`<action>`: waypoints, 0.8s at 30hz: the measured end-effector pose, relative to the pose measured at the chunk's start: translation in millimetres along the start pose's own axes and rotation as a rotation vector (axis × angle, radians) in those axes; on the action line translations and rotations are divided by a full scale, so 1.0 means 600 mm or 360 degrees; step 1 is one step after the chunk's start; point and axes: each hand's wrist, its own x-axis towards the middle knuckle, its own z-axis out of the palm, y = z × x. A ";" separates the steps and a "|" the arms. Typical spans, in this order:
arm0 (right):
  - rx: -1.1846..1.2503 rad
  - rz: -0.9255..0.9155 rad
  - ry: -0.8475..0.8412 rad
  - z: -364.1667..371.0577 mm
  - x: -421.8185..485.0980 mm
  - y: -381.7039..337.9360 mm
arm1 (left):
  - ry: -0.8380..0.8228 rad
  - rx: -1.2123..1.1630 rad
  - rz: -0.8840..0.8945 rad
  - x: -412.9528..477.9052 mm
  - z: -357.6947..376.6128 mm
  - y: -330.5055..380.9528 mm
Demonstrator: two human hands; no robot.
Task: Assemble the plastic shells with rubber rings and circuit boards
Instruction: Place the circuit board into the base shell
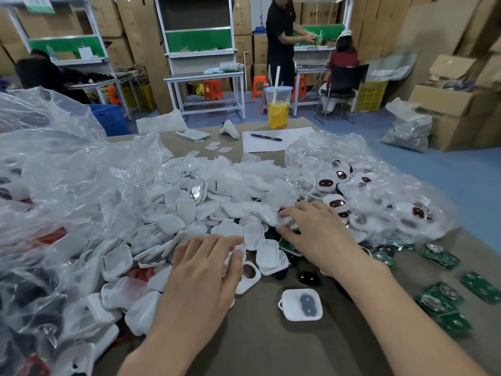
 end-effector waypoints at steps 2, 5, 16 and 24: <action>-0.0020 -0.0017 0.0026 -0.001 -0.005 0.002 | 0.0023 0.0020 -0.0007 0.001 0.000 0.000; -0.0012 -0.0012 0.0035 -0.006 -0.010 0.003 | 0.0031 0.0065 -0.0060 0.002 -0.001 -0.003; 0.0439 0.0050 0.0251 -0.019 -0.018 0.003 | 0.0068 0.0143 -0.0199 0.006 -0.015 -0.008; 0.0629 0.0030 0.0313 -0.023 -0.020 0.001 | 0.0053 0.0148 -0.0200 0.004 -0.014 -0.007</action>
